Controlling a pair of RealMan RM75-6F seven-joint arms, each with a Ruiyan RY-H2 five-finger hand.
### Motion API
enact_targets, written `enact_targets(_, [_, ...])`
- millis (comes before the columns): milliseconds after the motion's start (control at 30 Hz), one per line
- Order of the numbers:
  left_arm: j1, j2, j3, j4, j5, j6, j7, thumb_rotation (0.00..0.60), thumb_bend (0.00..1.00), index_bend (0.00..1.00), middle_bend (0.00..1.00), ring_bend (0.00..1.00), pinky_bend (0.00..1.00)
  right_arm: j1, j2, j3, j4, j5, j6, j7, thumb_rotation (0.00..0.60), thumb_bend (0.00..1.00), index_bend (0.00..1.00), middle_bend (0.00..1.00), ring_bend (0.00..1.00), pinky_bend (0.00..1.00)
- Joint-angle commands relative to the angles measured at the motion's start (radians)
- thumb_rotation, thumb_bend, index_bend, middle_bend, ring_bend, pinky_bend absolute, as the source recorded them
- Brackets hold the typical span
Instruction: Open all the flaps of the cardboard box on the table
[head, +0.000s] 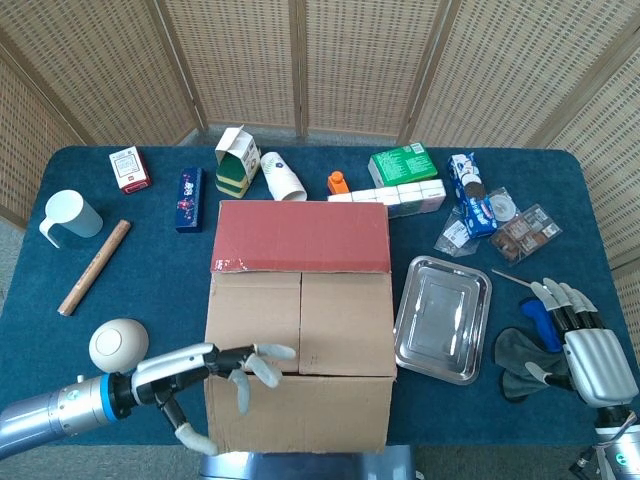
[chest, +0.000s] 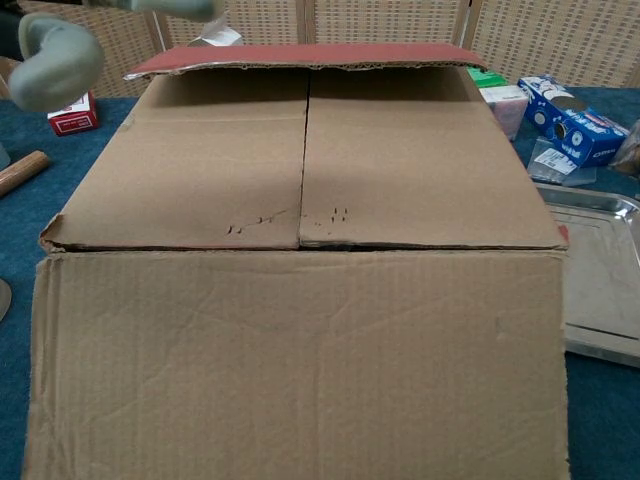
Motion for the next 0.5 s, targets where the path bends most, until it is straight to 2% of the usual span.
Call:
enact_targets(33, [0.014,0.003,0.005,0.021,-0.034,-0.003,0.060,0.600,0.39,0.26,0.09,0.19,0.43,0.000,-0.001,0.000,0.001,0.001,-0.001,-0.001,0.600,0.00,0.00,0.00,0.00,0.11])
enact_targets(133, [0.043,0.006,-0.001,0.036,-0.078,-0.007,0.184,0.600,0.39,0.27,0.09,0.19,0.39,0.001,-0.002,0.001,0.001,0.003,-0.003,-0.005,0.600,0.00,0.00,0.00,0.00,0.11])
enact_targets(267, [0.120,0.006,-0.032,0.054,-0.181,-0.002,0.498,0.600,0.39,0.27,0.09,0.15,0.36,0.002,-0.004,0.002,0.004,0.005,-0.005,-0.008,0.600,0.00,0.00,0.00,0.00,0.11])
enact_targets(367, [0.176,0.003,-0.045,0.059,-0.249,0.021,0.665,0.600,0.39,0.27,0.08,0.14,0.32,0.003,-0.005,0.002,0.003,0.006,-0.006,-0.008,0.600,0.00,0.00,0.00,0.00,0.11])
enact_targets(500, [0.304,-0.005,-0.054,0.124,-0.335,0.141,0.905,0.600,0.39,0.27,0.08,0.11,0.25,0.004,-0.006,0.001,0.005,0.008,-0.011,-0.011,0.600,0.00,0.00,0.00,0.00,0.11])
